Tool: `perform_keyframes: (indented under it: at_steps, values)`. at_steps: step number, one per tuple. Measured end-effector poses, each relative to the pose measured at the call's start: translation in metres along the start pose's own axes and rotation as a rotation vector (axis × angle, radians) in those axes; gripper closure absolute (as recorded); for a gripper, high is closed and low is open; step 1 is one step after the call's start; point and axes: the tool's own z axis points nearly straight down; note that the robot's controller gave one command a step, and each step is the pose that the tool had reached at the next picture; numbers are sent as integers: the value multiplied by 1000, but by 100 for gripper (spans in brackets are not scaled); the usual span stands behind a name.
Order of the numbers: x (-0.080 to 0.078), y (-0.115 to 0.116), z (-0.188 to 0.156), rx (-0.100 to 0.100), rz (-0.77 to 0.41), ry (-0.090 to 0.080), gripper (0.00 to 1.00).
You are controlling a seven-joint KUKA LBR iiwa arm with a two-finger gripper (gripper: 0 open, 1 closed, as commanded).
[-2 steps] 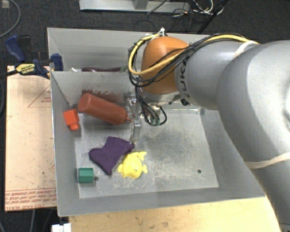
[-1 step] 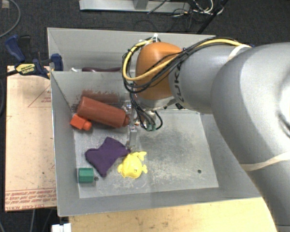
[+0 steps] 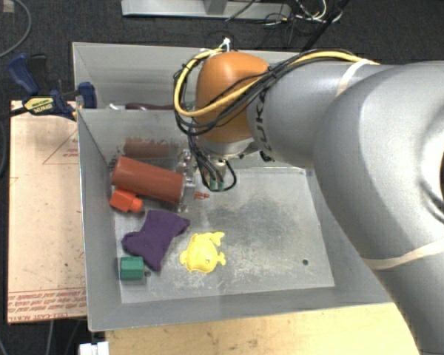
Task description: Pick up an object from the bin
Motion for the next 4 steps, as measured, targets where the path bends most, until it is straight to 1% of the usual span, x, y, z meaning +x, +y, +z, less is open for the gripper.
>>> perform_keyframes:
  at_steps: [1, 2, 3, 4]
  values:
    - [0, 0, 0, 0, 0, 0, 100]
    - [8, -25, -105, -1, 19, -3, 100]
    - [8, -24, -105, -1, 19, -3, 100]
    - [-3, -32, -174, -2, 64, -6, 100]
